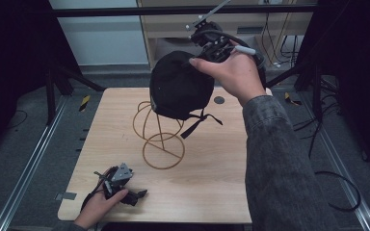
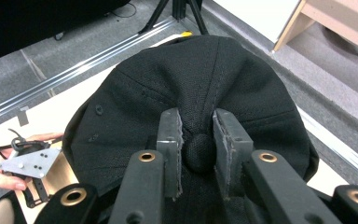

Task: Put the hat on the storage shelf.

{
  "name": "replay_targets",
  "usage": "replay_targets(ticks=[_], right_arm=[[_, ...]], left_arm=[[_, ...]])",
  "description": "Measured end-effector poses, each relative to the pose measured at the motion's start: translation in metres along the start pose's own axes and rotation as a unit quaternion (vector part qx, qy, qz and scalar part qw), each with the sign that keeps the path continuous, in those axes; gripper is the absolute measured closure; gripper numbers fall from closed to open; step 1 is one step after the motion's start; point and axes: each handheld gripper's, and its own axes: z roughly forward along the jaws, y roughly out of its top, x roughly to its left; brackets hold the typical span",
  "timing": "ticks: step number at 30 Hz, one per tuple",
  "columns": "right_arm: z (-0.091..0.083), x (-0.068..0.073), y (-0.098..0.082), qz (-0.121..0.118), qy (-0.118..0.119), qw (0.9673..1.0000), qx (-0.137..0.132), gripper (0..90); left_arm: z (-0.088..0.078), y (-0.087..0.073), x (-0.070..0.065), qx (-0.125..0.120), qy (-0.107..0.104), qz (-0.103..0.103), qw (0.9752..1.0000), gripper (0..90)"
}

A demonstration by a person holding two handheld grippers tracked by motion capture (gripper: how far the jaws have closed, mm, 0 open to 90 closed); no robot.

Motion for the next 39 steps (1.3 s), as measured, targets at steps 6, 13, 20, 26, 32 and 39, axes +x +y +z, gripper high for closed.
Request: replay_targets(ticks=[6,13,20,26,32,39], right_arm=[[0.002,0.007,0.006,-0.009,0.004,1.0000,-0.001,73.9],[0.008,0.015,0.011,-0.016,0.012,0.9998,-0.006,73.9],[0.018,0.023,0.016,-0.022,0.018,0.9996,0.002,73.8],[0.030,0.027,0.018,-0.026,0.028,0.9992,0.009,73.8],[0.041,0.032,0.020,-0.027,0.037,0.9989,0.015,73.8],[0.050,0.037,0.021,-0.031,0.044,0.9983,0.023,73.8]], left_arm=[[0.000,0.000,0.000,0.000,0.000,0.000,1.0000,0.0],[0.000,0.000,0.000,0.000,0.000,-0.001,1.0000,0.0],[0.000,0.000,0.000,0.000,0.000,0.000,1.0000,0.0],[0.000,0.000,0.000,0.000,-0.002,0.001,1.0000,0.0],[0.000,0.000,0.000,-0.001,-0.002,0.000,1.0000,0.0],[0.000,0.000,0.000,-0.001,-0.003,0.000,1.0000,0.0]])
